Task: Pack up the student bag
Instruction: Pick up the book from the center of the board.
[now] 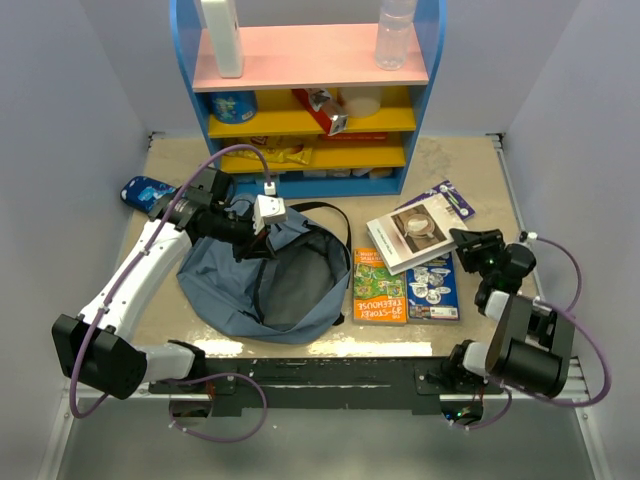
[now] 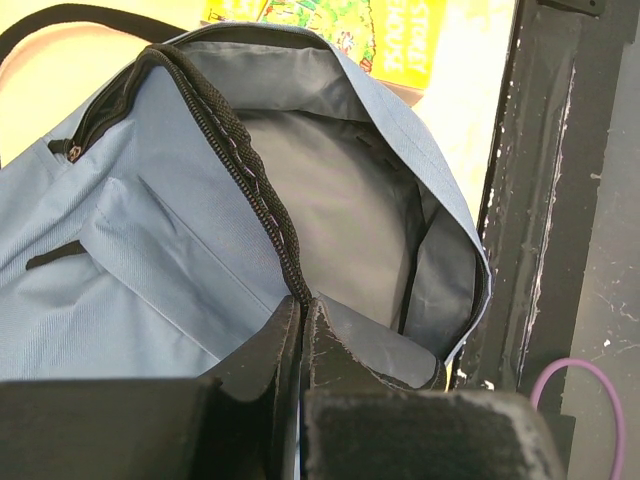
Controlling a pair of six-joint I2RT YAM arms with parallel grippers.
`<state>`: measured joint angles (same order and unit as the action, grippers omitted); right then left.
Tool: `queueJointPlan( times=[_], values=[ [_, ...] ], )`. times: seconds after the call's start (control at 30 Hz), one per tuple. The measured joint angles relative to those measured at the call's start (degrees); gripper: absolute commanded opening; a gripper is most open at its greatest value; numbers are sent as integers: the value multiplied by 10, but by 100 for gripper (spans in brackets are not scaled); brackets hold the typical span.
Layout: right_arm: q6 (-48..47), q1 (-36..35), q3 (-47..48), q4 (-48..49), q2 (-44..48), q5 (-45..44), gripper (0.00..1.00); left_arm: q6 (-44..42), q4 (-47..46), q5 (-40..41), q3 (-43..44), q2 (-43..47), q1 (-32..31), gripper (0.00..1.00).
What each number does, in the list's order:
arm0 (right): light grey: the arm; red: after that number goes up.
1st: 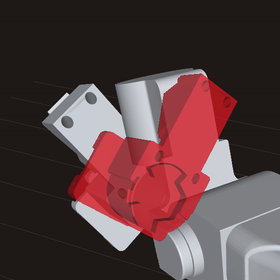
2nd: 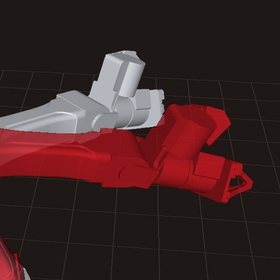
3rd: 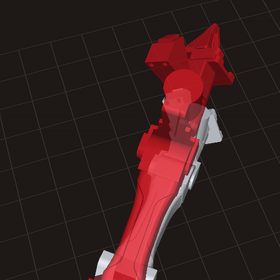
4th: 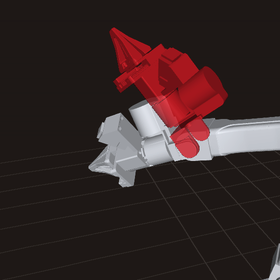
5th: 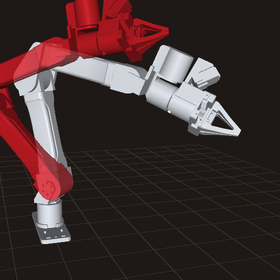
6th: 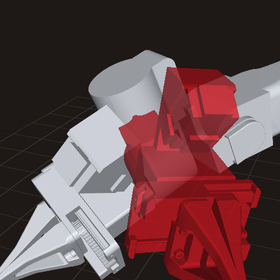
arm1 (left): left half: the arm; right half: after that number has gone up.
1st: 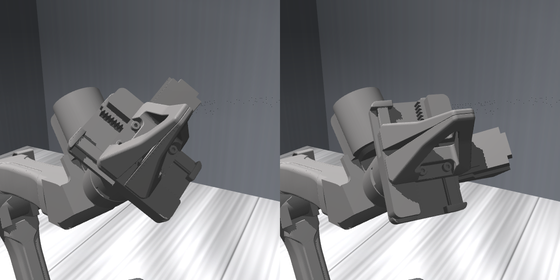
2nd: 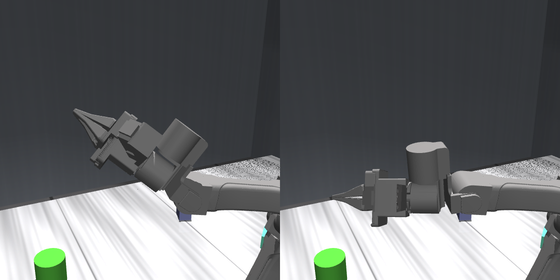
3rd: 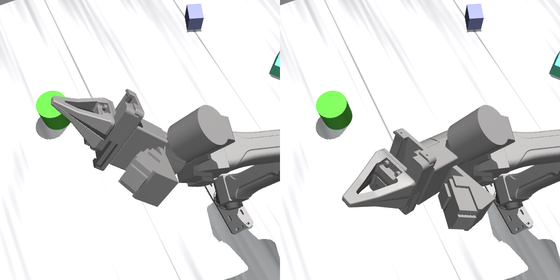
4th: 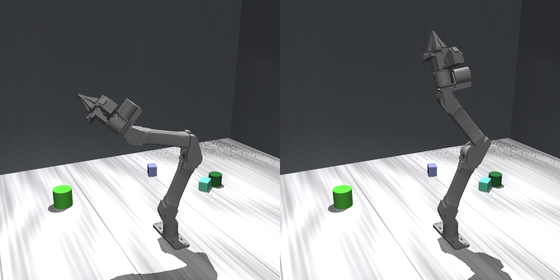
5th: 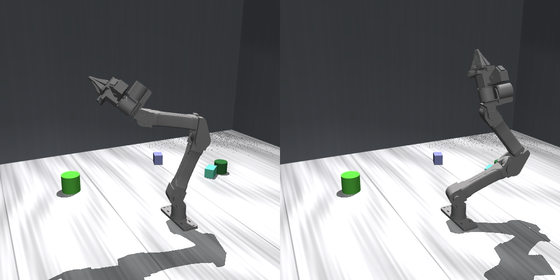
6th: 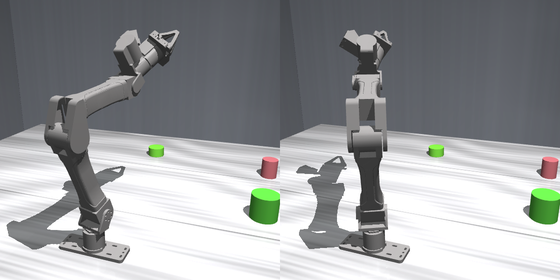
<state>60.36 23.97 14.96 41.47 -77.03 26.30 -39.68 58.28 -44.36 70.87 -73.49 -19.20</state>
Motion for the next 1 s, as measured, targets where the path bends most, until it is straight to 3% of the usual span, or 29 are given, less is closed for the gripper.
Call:
queueJointPlan(
  times=[0.43,0.8,1.0],
  values=[
    [33,-21,28,-148,249,64,26,14,-11,5,1,0,0,0],
    [51,-238,32,-278,301,36,26,89,-71,46,45,0,0,0],
    [50,-282,50,-332,301,13,26,101,-78,37,61,0,0,0]
  ],
)
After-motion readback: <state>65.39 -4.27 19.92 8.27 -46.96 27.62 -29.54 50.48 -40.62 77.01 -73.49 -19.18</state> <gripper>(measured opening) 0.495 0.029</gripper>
